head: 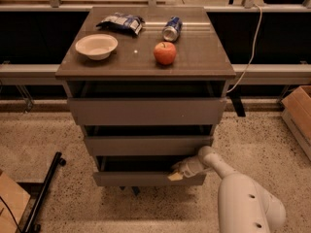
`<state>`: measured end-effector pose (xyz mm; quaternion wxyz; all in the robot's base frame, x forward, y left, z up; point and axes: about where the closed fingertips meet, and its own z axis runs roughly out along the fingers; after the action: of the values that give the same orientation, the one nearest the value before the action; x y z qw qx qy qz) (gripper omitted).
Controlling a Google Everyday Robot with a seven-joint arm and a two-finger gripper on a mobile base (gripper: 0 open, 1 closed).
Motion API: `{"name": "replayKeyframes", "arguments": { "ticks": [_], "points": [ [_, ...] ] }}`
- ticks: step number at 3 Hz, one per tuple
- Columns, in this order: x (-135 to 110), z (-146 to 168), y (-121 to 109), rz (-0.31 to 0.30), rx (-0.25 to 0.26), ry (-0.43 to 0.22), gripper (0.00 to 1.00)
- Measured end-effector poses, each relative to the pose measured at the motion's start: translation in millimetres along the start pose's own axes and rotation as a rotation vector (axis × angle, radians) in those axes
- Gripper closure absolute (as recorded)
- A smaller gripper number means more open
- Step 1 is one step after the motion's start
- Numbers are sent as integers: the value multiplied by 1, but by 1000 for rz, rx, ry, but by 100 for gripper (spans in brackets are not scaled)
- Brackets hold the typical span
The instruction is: Open bottom drawer
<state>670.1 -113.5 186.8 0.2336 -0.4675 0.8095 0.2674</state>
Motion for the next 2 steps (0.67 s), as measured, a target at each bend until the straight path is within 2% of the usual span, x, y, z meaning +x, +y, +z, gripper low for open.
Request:
{"name": "replayKeyframes", "arguments": {
  "ticks": [1,2],
  "points": [
    [27,-4,27,46,-38,126,0],
    [30,-4,30,52,-41,138,0]
  ]
}}
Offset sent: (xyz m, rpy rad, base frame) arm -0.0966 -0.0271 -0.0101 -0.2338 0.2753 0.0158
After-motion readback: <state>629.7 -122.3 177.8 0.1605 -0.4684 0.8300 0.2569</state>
